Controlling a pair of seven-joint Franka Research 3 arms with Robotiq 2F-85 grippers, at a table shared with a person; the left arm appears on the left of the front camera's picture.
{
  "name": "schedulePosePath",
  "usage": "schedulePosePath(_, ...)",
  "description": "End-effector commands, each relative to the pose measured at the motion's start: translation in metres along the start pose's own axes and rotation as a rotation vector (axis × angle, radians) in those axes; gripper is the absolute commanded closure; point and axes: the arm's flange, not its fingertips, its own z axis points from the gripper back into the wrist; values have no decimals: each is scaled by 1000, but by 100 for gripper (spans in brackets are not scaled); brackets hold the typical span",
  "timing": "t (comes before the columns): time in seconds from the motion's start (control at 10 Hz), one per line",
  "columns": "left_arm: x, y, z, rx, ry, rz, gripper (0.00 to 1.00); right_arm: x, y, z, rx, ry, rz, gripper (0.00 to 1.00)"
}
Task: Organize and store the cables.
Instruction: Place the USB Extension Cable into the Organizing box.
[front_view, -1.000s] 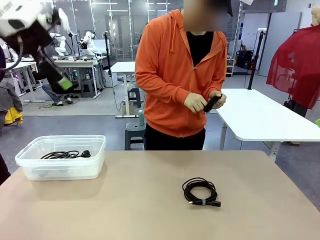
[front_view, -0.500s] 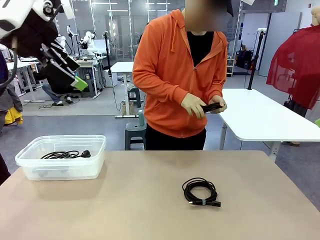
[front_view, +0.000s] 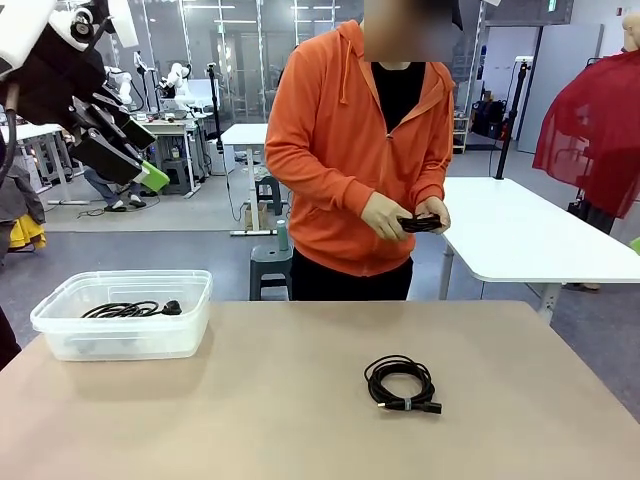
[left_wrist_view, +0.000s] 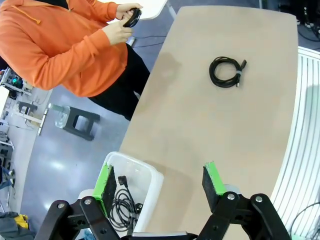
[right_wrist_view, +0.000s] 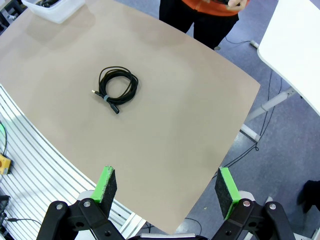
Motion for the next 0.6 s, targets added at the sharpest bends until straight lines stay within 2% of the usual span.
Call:
schedulePosePath(0.0, 6, 3, 1, 11, 0, 11, 12, -2, 0, 0, 0, 0, 3, 0)
schedulePosePath(0.3, 1, 2, -1, 0, 0, 1, 12, -2, 0, 0, 0, 0, 3, 0)
schedulePosePath(0.5, 35, 3, -26, -115, -28, -176, 12, -2, 0, 0, 0, 0, 3, 0)
